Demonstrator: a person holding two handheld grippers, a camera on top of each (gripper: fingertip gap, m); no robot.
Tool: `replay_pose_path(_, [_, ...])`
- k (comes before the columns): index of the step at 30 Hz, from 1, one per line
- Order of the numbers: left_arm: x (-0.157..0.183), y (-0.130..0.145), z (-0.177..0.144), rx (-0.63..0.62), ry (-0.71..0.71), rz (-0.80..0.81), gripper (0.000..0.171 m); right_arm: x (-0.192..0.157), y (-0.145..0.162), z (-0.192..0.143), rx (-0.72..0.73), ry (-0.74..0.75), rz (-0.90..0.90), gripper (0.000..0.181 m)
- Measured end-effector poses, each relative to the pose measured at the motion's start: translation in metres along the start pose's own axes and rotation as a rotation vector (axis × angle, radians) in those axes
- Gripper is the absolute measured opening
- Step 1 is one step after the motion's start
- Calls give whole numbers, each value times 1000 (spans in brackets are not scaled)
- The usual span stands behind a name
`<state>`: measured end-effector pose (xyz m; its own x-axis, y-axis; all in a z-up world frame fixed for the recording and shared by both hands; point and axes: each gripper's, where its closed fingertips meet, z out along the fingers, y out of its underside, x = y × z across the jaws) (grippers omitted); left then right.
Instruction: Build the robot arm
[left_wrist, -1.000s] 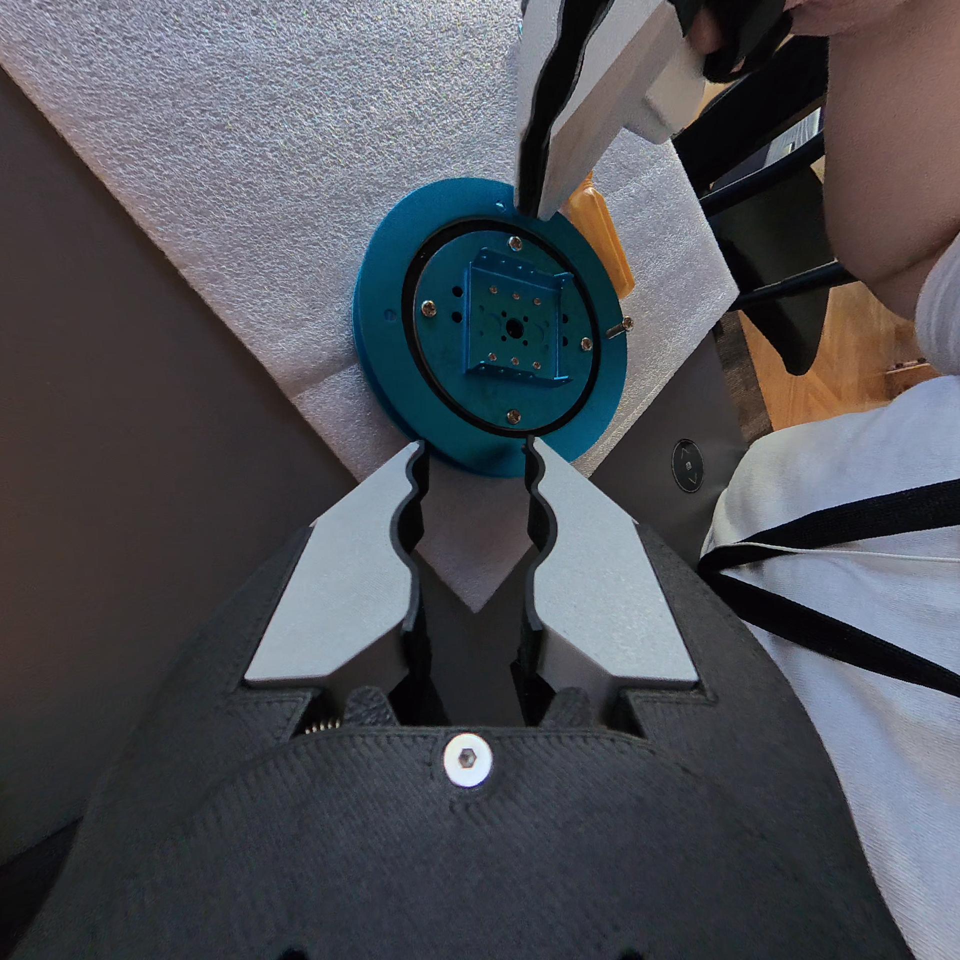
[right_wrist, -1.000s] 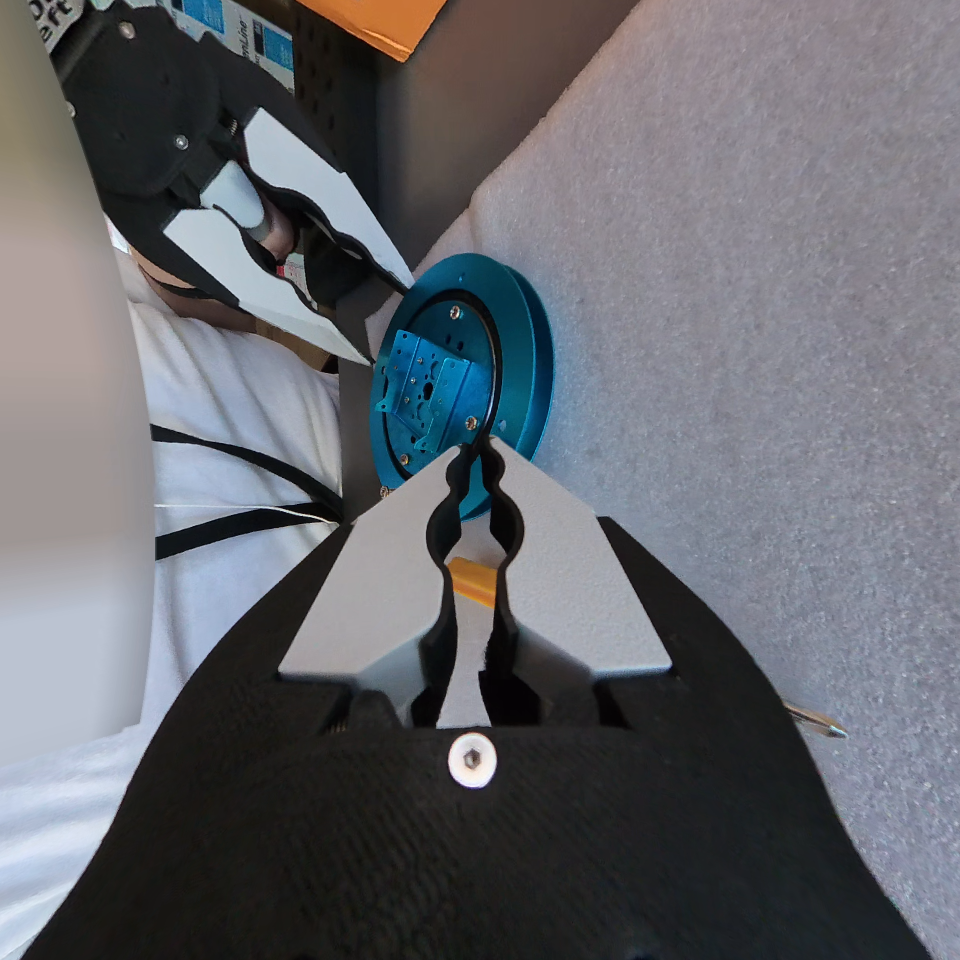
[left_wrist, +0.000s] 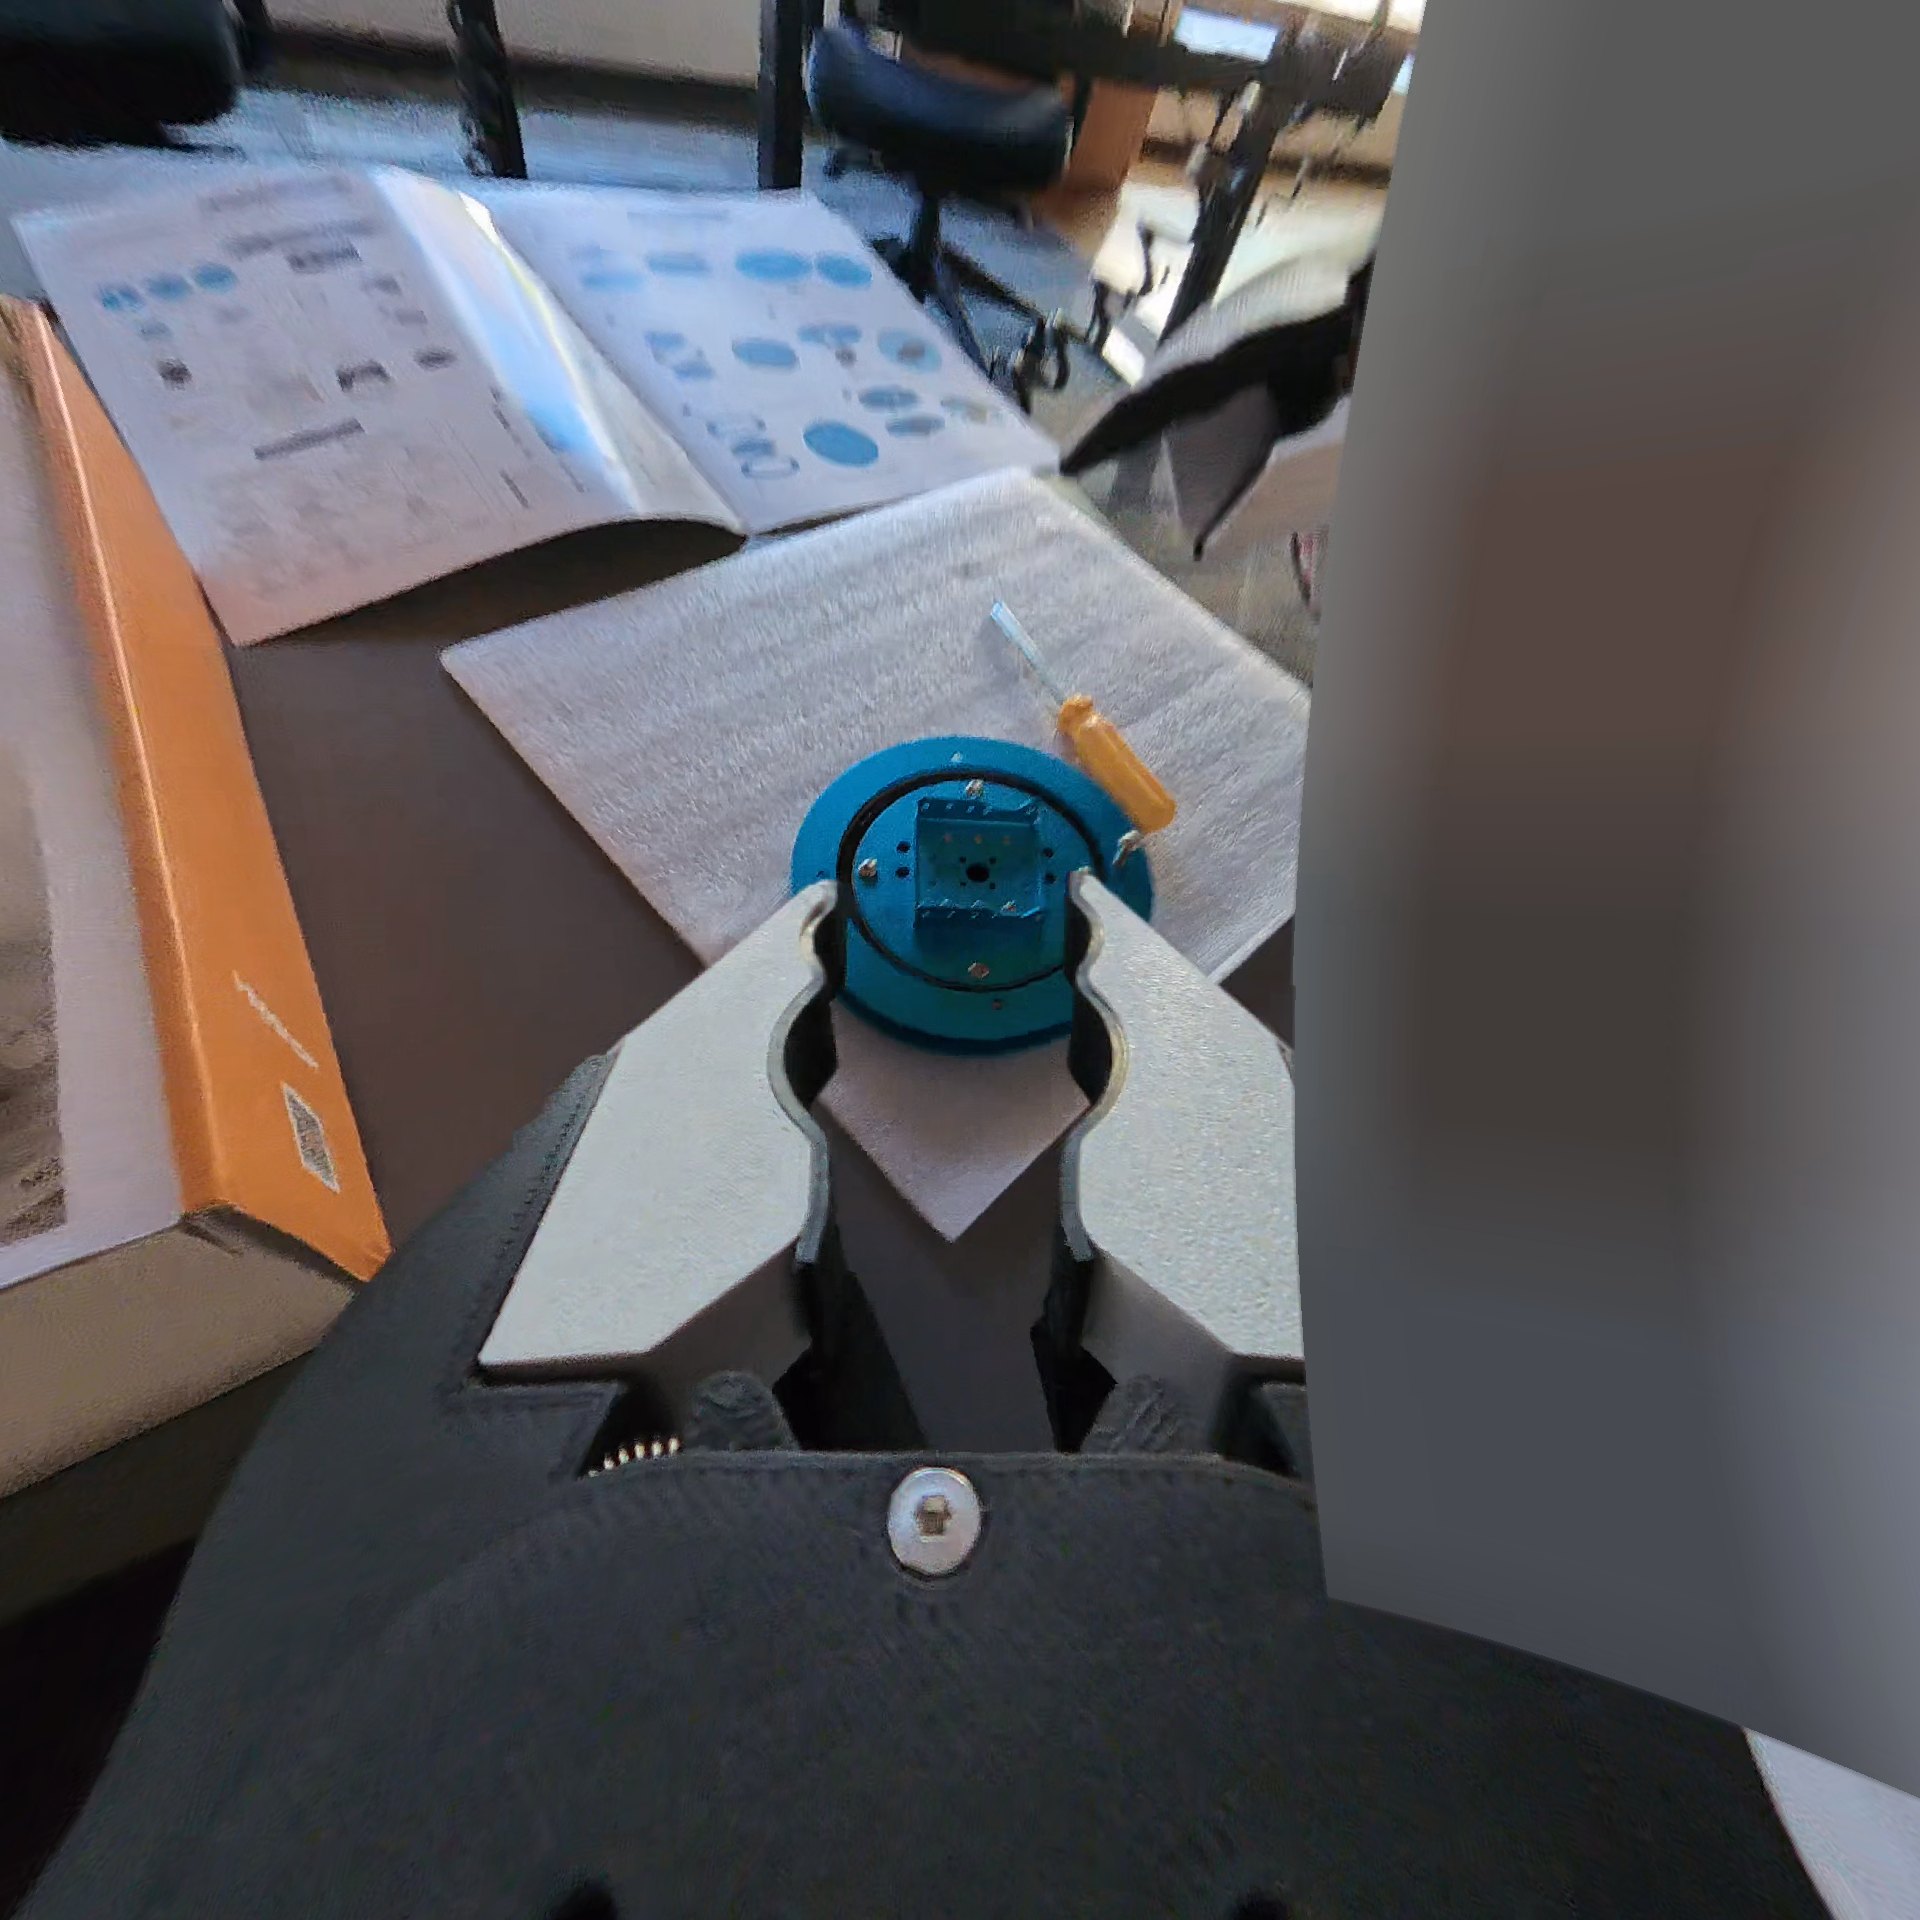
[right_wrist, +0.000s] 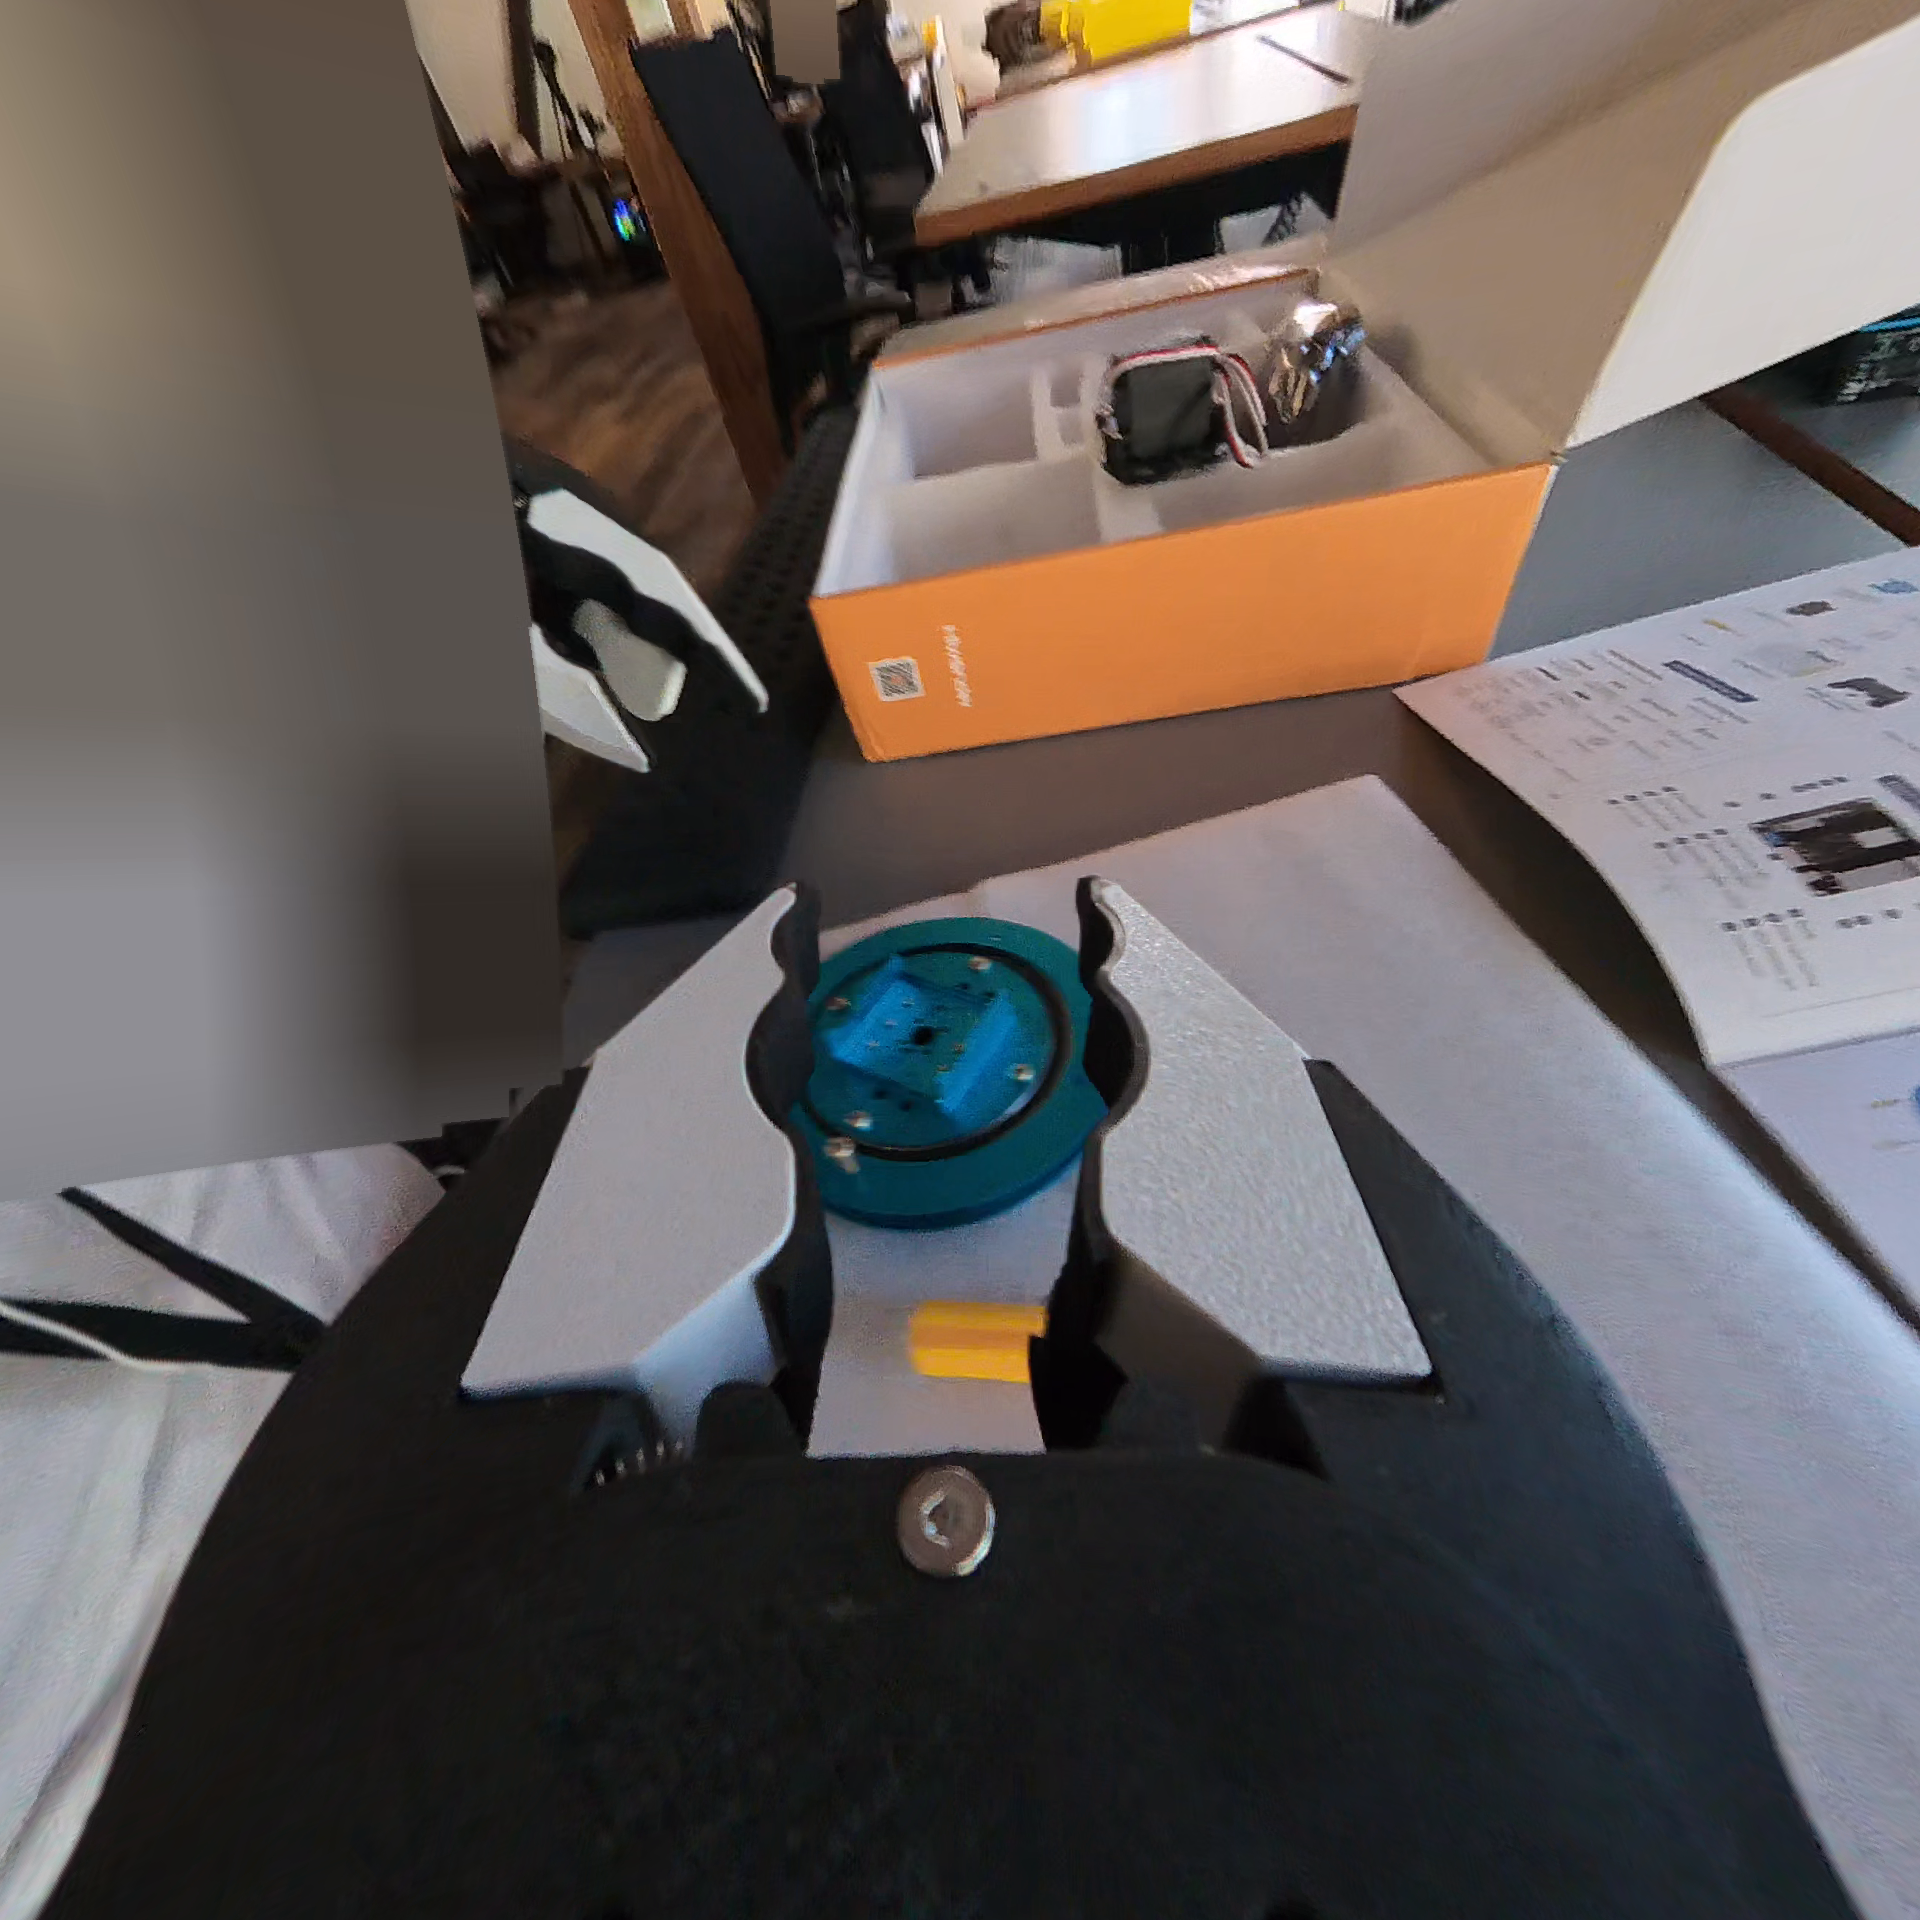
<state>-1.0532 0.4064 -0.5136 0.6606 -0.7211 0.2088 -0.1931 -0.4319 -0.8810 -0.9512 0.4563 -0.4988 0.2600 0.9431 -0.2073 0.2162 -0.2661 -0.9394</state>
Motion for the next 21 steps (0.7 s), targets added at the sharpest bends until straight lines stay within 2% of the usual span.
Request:
replay_pose_path(1, [7, -7, -6, 49, 17, -7, 44, -10, -2, -4, 20, 6, 9, 49])
replay_pose_path(4, [30, -32, -30, 214, 34, 28, 44, -42, -10, -25, 71, 105, -74, 40])
replay_pose_path(9, [74, -61, -67, 380, -62, 265, 51, -114, -16, -79, 91, 354, -351, 46])
replay_pose_path(12, [102, -90, -83, 564, -140, 395, 51, -159, -11, -113, 122, 479, -479, 46])
replay_pose_path(13, [116, -97, -83, 599, -123, 422, 51, -173, -7, -122, 118, 500, -496, 46])
replay_pose_path(15, [146, -103, -70, 598, -26, 423, 67, -200, 0, -141, 84, 541, -491, 48])
replay_pose_path(16, [160, -105, -63, 599, 25, 412, 69, -215, -1, -152, 78, 559, -494, 48])
replay_pose_path(21, [207, -128, -38, 631, 177, 398, 65, -289, -42, -238, 127, 768, -555, 43])
